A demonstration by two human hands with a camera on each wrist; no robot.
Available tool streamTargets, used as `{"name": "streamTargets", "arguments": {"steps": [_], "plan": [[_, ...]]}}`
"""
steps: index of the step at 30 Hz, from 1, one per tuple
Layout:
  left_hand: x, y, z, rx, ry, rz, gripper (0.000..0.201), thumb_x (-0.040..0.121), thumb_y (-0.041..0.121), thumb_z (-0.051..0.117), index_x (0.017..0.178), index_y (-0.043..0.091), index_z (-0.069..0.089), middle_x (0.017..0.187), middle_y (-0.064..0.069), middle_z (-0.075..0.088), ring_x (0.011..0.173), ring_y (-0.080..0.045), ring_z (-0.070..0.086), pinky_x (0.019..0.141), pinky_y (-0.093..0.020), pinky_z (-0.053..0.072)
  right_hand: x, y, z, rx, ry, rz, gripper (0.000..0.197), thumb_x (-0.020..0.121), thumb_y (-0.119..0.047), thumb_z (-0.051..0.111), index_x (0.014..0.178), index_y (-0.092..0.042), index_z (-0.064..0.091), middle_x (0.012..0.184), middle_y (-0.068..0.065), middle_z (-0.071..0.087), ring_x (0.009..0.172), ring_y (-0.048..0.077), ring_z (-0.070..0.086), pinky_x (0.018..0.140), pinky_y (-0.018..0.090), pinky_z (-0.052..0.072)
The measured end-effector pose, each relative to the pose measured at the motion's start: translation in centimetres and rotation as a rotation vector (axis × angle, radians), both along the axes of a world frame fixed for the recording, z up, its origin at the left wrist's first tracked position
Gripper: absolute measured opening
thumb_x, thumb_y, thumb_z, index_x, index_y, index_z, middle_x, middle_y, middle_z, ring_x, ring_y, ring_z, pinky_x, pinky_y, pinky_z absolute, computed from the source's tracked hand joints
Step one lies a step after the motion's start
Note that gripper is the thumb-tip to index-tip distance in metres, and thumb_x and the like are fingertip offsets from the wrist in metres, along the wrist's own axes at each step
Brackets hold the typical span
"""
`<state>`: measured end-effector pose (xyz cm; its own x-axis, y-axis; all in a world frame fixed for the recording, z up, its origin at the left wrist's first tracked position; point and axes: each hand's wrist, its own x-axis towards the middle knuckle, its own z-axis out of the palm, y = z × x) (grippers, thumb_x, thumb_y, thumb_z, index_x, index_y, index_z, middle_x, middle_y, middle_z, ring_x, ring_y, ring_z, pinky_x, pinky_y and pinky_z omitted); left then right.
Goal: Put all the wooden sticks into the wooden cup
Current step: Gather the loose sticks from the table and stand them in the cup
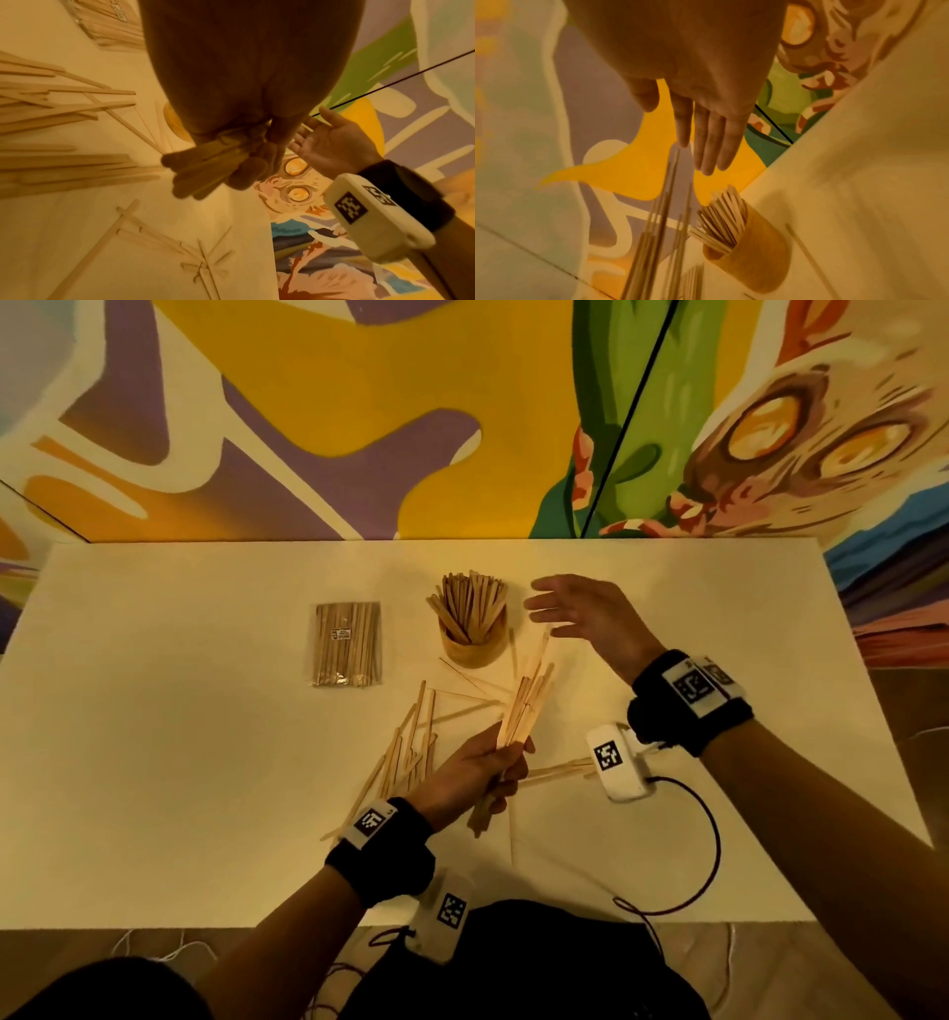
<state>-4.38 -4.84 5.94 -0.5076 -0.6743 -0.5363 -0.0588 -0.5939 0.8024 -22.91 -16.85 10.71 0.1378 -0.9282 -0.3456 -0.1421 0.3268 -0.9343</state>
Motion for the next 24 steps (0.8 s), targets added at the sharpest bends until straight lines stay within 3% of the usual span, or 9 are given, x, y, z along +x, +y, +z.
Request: {"name": "streamTargets", "arguments": {"steps": [4,6,11,13,15,18,20,24], "plan": [[-0.6,-0.1,0.7,0.037,0.022,0.004,0.014,0.104,0.021,0.037,0.103,0.013,0.048,0.065,0.002,0.033,0.049,-0.009,0.027,0.044,-0.019,0.026,1.8,1.9,-1.2,0.054,0.231,0.434,0.035,0.103,-0.026,0.041,0.102,-0.005,0.070,0.102,0.016,0.073,0.093,0.025,0.068,0.083,0.034,0.046],[-0.8,-0.2,0.9,0.045,0.017,0.012,0.015,0.104,0.023,0.037,0.101,0.013,0.046,0.064,0.002,0.031,0.048,-0.009,0.024,0.043,-0.017,0.021,2.4,3.1,-1.9,0.086,0.240,0.518,0.035,0.102,-0.024,0.044,0.101,0.000,0.069,0.100,0.018,0.073,0.087,0.022,0.067,0.083,0.033,0.048],[-0.8,-0.2,1.2,0.026,-0.006,0.031,0.019,0.102,0.029,0.043,0.087,0.018,0.042,0.062,0.002,0.030,0.048,-0.009,0.023,0.042,-0.017,0.020,1.8,2.8,-1.9,0.116,0.138,0.367,0.039,0.103,-0.024,0.041,0.104,0.005,0.067,0.093,0.015,0.072,0.083,0.024,0.064,0.079,0.036,0.049],[-0.8,-0.5,1.3,0.027,-0.010,0.040,0.024,0.102,0.030,0.046,0.081,0.020,0.040,0.060,0.003,0.030,0.047,-0.008,0.023,0.041,-0.016,0.019,2.0,3.1,-1.9,0.137,0.147,0.416,0.040,0.103,-0.029,0.039,0.105,0.000,0.066,0.093,0.012,0.072,0.081,0.019,0.063,0.077,0.032,0.047],[-0.7,-0.7,1.2,0.054,-0.029,0.068,0.027,0.101,0.033,0.046,0.078,0.020,0.040,0.057,0.006,0.030,0.044,-0.008,0.023,0.041,-0.015,0.019,2.5,3.5,-2.0,0.151,0.145,0.470,0.036,0.103,-0.032,0.038,0.107,-0.008,0.064,0.098,0.014,0.072,0.083,0.019,0.064,0.078,0.034,0.047],[-0.4,-1.4,0.8,0.074,0.008,0.245,0.027,0.101,0.035,0.045,0.080,0.018,0.040,0.055,0.007,0.030,0.043,-0.007,0.023,0.039,-0.016,0.020,2.2,3.0,-2.3,0.145,0.080,0.244,0.033,0.103,-0.033,0.037,0.111,-0.009,0.059,0.096,0.013,0.070,0.080,0.026,0.065,0.072,0.036,0.048],[0.3,-2.4,0.7,0.045,0.104,0.445,0.029,0.102,0.032,0.042,0.077,0.019,0.037,0.058,0.006,0.030,0.045,-0.007,0.024,0.041,-0.020,0.024,1.7,2.9,-2.5,0.252,-0.016,0.093,0.043,0.102,-0.039,0.039,0.113,-0.002,0.058,0.096,0.023,0.070,0.080,0.034,0.067,0.070,0.037,0.050],[1.5,-4.0,0.7,-0.170,0.152,0.615,0.030,0.105,0.024,0.037,0.076,0.015,0.034,0.062,0.004,0.030,0.052,-0.010,0.030,0.053,-0.023,0.033,2.4,6.6,-3.8,0.603,-0.059,0.261,0.066,0.100,-0.049,0.035,0.113,0.011,0.058,0.098,0.034,0.068,0.085,0.042,0.070,0.073,0.043,0.057]]}}
